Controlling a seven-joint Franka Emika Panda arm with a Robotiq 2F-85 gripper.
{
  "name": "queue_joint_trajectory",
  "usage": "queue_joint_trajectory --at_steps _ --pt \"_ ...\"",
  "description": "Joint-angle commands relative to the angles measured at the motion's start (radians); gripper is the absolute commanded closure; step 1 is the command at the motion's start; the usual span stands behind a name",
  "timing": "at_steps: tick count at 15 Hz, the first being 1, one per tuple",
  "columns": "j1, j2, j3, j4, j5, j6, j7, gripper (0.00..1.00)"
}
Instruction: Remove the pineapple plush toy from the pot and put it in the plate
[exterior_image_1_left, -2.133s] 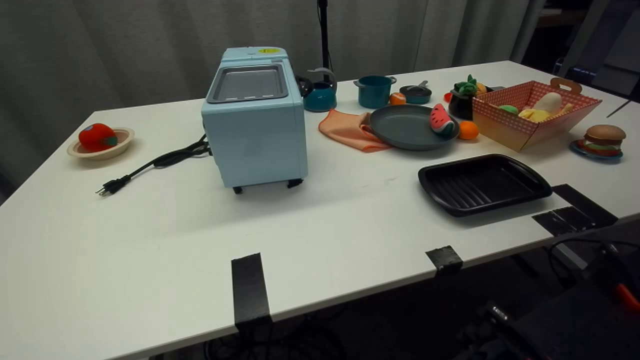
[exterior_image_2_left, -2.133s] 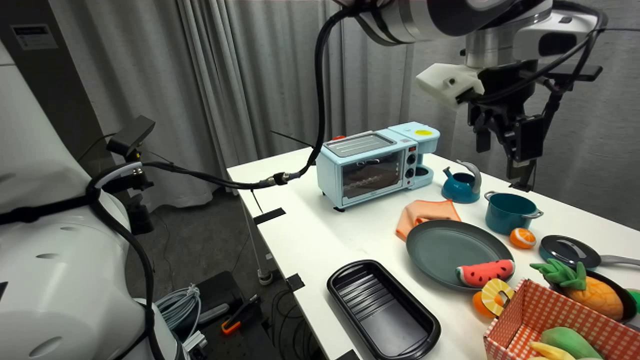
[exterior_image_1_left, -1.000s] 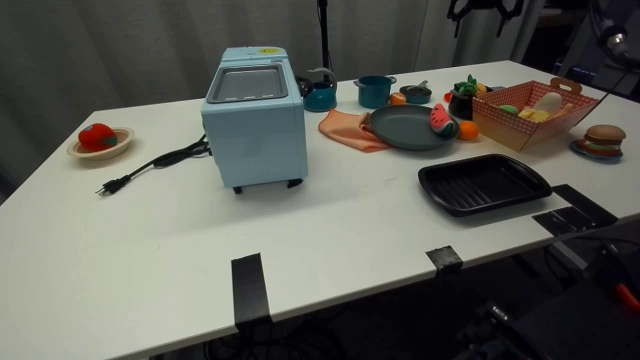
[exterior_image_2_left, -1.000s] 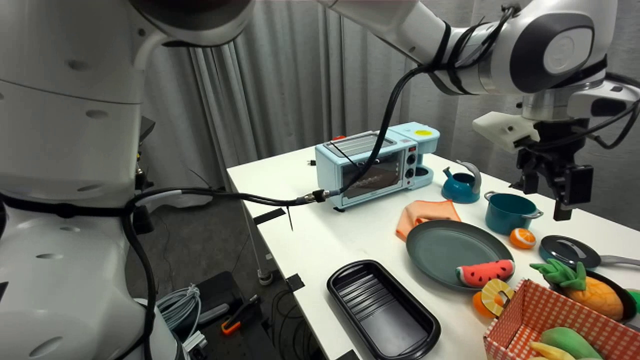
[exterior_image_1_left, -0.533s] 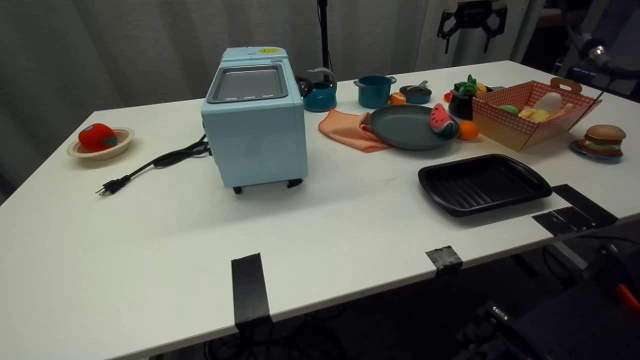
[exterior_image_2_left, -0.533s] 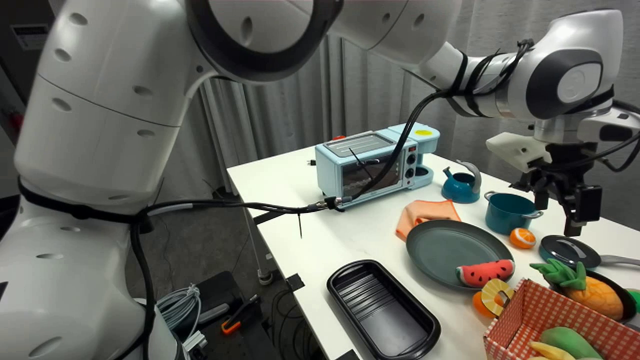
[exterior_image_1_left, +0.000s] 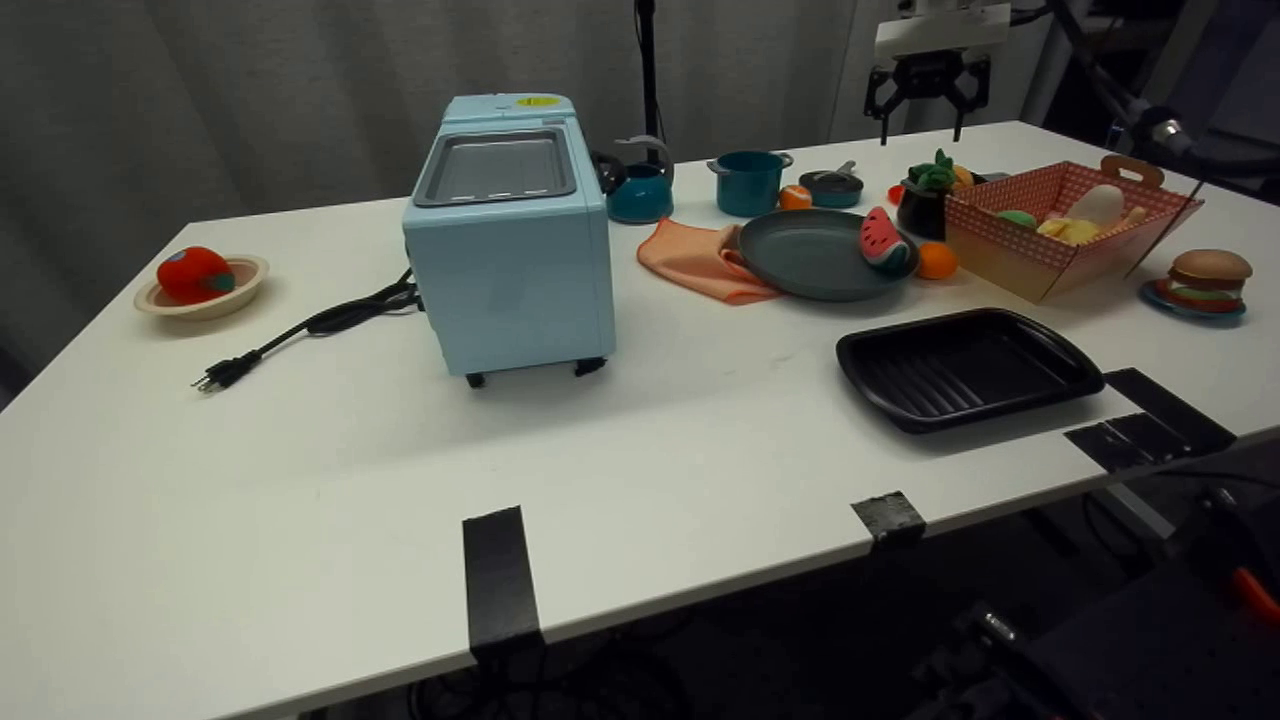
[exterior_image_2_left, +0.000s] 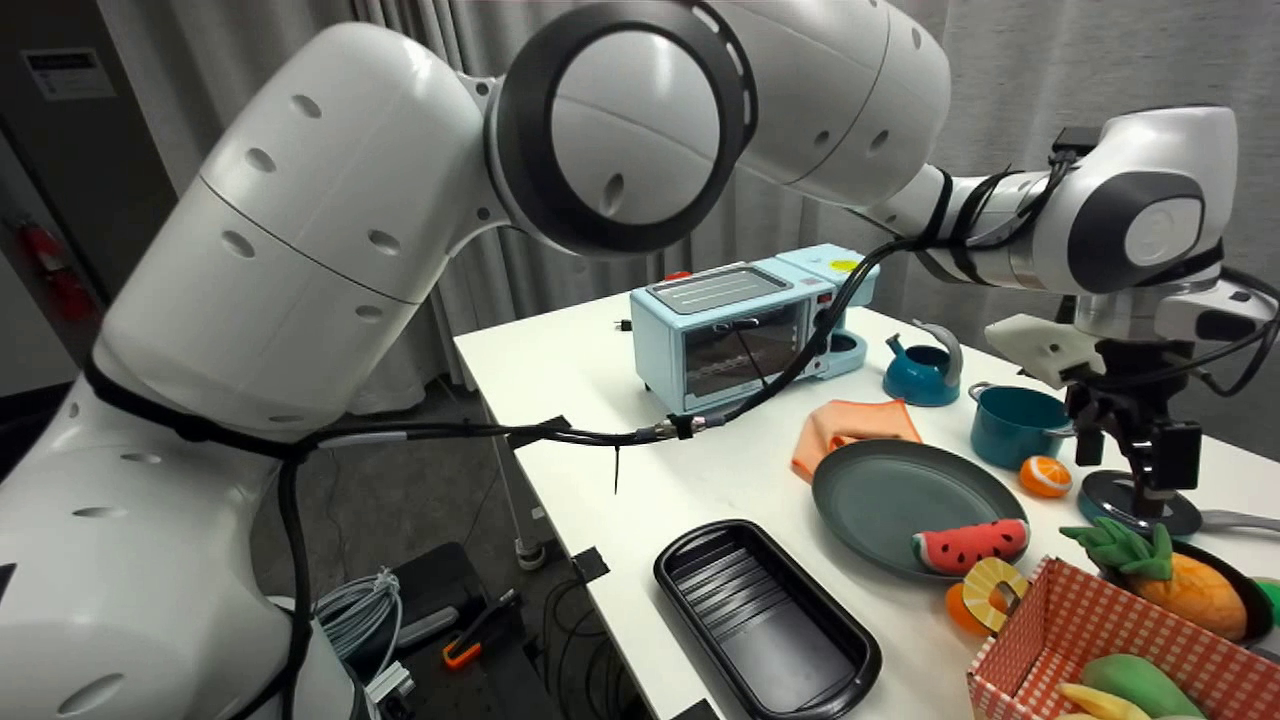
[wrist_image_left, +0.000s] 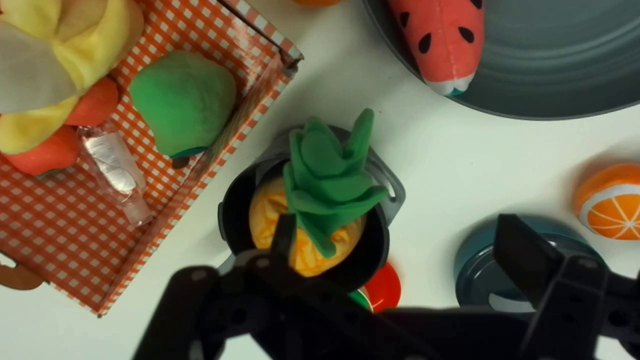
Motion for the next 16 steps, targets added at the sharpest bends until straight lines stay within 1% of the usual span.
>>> queue_joint_trajectory --at_steps 1,6,11,12,13,15,16 --pt "-0.013 0.091 -0.018 0.122 0.004 -0.056 0.021 0.0" --pt "-0.022 0.151 -0.034 0.171 0.0 -0.084 0.027 0.0" --pt "-0.026 0.155 -0.038 0.165 -0.001 -0.124 0.017 0.0" --pt "-0.026 0.151 -0.037 0.162 0.001 -0.132 0.016 0.04" --pt "-0.026 0.144 -0.036 0.156 0.001 -0.135 0.015 0.26" --pt "-0.024 0.137 -0.035 0.151 0.001 -0.139 0.014 0.31" --pt "-0.024 0.134 -0.035 0.151 0.001 -0.14 0.015 0.4"
